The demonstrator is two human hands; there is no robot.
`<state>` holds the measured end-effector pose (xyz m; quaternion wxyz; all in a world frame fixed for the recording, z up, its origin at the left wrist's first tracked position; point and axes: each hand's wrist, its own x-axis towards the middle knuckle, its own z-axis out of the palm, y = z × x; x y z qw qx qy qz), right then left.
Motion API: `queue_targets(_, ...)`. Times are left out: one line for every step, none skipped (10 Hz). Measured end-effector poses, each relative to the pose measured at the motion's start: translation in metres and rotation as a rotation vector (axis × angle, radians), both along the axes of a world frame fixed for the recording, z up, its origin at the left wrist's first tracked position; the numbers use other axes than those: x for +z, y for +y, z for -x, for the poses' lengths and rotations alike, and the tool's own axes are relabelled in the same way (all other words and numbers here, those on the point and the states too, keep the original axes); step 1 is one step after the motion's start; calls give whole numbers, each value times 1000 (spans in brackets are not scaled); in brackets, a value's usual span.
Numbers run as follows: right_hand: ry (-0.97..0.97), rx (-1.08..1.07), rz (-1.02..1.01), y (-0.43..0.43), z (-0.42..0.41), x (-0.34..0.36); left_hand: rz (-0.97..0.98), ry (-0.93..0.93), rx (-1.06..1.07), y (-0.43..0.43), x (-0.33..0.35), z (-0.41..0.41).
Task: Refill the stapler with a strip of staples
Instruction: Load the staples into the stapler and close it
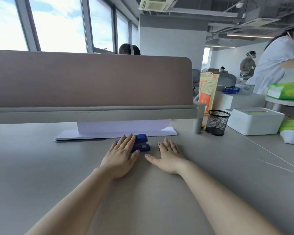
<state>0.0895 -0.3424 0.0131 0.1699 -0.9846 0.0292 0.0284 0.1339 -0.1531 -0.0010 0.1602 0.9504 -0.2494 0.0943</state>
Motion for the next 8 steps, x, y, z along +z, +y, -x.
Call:
queue_targets(-3, 4, 4, 1, -17, 0, -8, 9, -22, -5, 0, -18)
queue_targets(4, 14, 13, 0, -32, 0, -18, 8, -48, -9, 1, -34)
queue_targets(2, 18, 17, 0, -37, -1, -27, -4, -58, -10, -1, -40)
queue_targets(-24, 17, 31, -1, -43, -5, -32, -12, -59, -11, -2, -44)
queue_targets(-50, 23, 20, -2, -43, -6, -56, -26, -56, -12, 0, -42)
queue_targets(-78, 20, -2, -3, -42, -7, -64, -28, -53, -12, 1, -41)
queue_targets(-119, 16, -65, -4, -39, -5, -15, -58, -37, -11, 1, -36)
queue_targets(-224, -45, -152, -10, -40, -9, 102, -90, 4, -8, 0, -32)
